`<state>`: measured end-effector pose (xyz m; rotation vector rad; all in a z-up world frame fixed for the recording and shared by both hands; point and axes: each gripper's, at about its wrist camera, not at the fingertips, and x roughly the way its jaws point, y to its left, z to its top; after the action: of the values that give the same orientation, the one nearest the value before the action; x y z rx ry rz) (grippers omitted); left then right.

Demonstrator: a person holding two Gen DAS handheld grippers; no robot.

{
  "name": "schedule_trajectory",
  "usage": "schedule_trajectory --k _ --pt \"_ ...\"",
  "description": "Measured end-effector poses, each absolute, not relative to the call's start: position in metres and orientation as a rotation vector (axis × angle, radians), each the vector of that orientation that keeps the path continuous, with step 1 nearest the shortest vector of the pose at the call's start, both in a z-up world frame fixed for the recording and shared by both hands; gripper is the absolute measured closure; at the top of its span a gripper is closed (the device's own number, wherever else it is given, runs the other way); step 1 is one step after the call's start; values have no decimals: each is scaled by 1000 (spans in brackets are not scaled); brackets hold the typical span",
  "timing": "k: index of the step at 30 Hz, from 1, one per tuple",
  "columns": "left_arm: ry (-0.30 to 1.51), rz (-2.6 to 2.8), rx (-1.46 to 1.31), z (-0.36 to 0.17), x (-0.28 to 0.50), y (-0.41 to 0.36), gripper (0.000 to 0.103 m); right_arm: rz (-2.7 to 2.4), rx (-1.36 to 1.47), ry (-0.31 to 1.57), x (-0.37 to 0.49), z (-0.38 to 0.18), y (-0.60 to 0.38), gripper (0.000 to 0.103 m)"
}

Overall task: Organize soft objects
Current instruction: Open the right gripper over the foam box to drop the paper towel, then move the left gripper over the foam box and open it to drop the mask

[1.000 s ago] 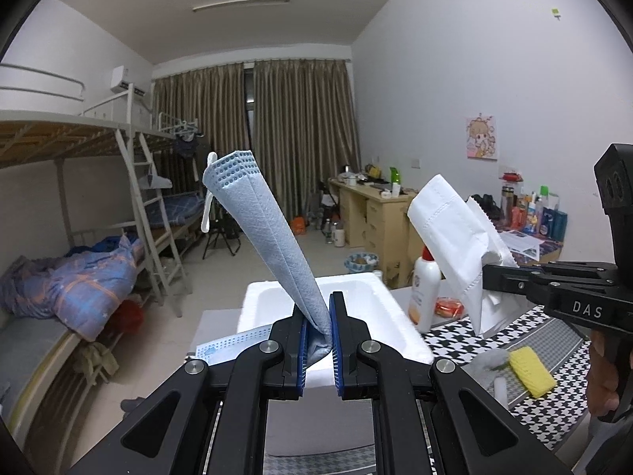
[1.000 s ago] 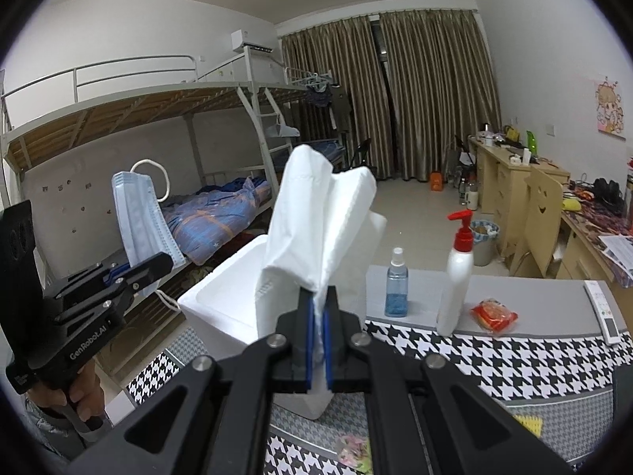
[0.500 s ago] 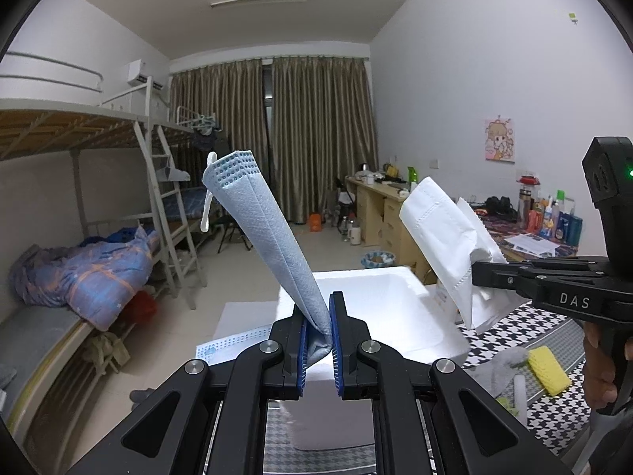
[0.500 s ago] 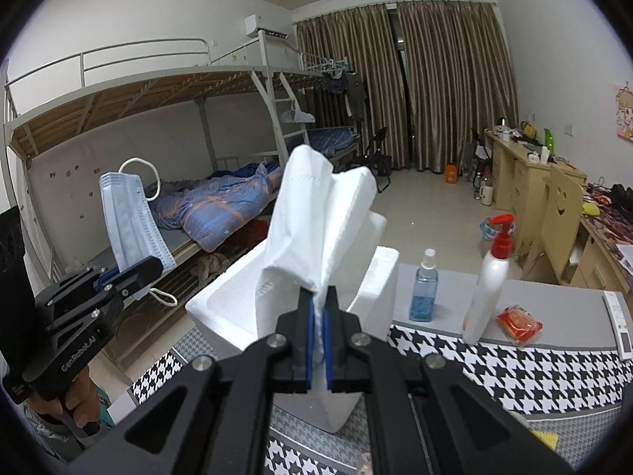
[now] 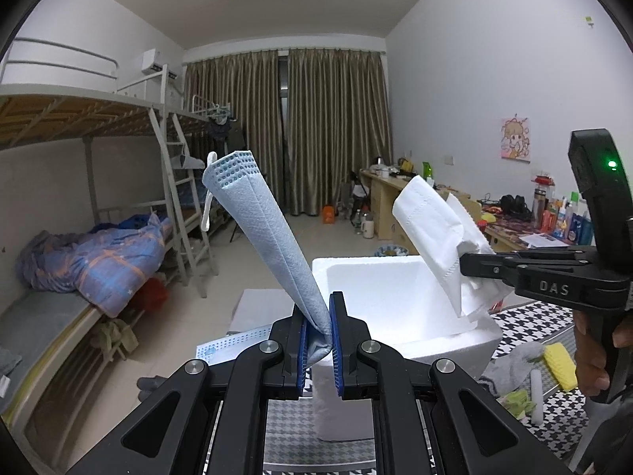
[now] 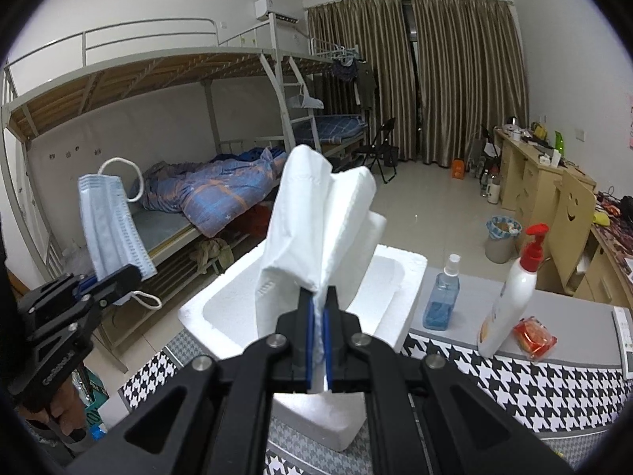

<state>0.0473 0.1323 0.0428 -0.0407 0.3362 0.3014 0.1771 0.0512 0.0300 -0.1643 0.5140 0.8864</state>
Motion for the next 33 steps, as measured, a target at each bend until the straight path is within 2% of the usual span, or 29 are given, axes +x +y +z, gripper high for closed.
schedule_trajectory --k 17,20,22,24,33 --pt "347 331 -60 38 47 139 92 885 -221 614 196 12 81 95" --pt "349 332 -62 38 47 139 92 879 -247 624 195 9 85 81" --pt "349 334 -64 39 47 139 92 885 -254 624 194 7 89 56" --pt "351 337 -67 39 47 140 92 887 -256 616 193 6 88 42" --pt "349 344 -70 39 47 143 92 893 -237 605 192 11 82 41"
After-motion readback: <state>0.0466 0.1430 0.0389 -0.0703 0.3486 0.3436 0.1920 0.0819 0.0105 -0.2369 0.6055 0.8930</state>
